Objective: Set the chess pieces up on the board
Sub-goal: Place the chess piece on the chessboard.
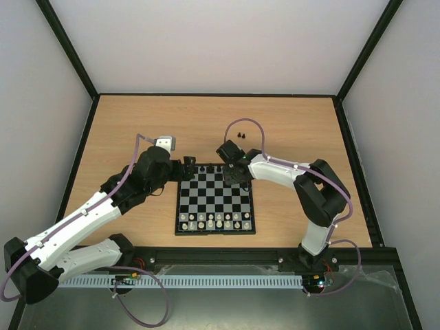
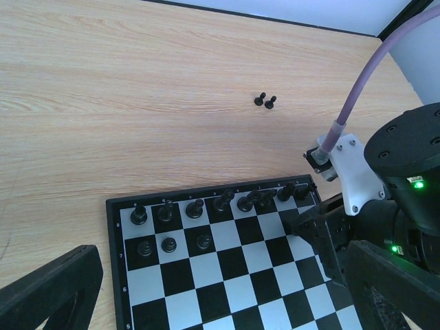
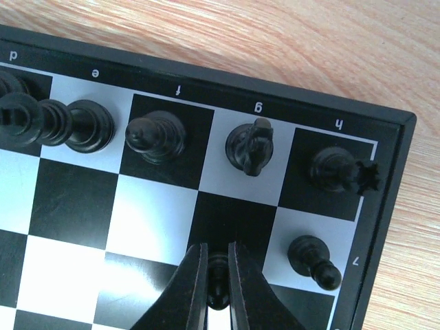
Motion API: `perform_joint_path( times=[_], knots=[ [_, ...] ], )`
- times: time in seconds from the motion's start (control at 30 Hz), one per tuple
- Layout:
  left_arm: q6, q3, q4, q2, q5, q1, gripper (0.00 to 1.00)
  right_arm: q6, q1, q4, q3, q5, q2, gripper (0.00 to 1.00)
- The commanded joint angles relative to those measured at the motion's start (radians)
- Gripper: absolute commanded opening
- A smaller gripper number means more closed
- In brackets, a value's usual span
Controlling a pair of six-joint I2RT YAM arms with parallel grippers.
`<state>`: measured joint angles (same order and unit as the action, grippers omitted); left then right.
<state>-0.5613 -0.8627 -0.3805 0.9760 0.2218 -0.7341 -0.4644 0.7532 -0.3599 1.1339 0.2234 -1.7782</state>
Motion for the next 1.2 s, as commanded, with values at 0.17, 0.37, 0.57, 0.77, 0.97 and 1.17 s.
perform_joint_path(
  times=[0.17,0.37,0.57,0.77,0.97,1.17],
  knots=[
    [0.005,-0.016,-0.006,-0.014,0.014,0.009,0.99,-0.011,0.005,-0.013,0.035,0.045,-0.049,0.07],
    [0.003,-0.013,-0.006,-0.02,0.012,0.009,0.99,-0.011,0.005,-0.012,0.04,0.055,-0.062,0.09],
    [0.003,-0.013,-0.011,-0.026,0.011,0.009,0.99,-0.013,0.003,-0.014,0.039,0.062,-0.065,0.09],
    [0.002,-0.011,-0.014,-0.034,0.011,0.009,0.99,-0.014,0.003,-0.02,0.032,0.049,-0.044,0.15],
    [0.0,-0.01,-0.016,-0.038,0.011,0.009,0.99,-0.011,0.004,-0.017,0.013,0.016,0.019,0.24],
    [0.0,-0.012,-0.019,-0.041,0.01,0.009,0.99,-0.011,0.004,-0.019,-0.001,-0.017,0.121,0.25]
  ],
)
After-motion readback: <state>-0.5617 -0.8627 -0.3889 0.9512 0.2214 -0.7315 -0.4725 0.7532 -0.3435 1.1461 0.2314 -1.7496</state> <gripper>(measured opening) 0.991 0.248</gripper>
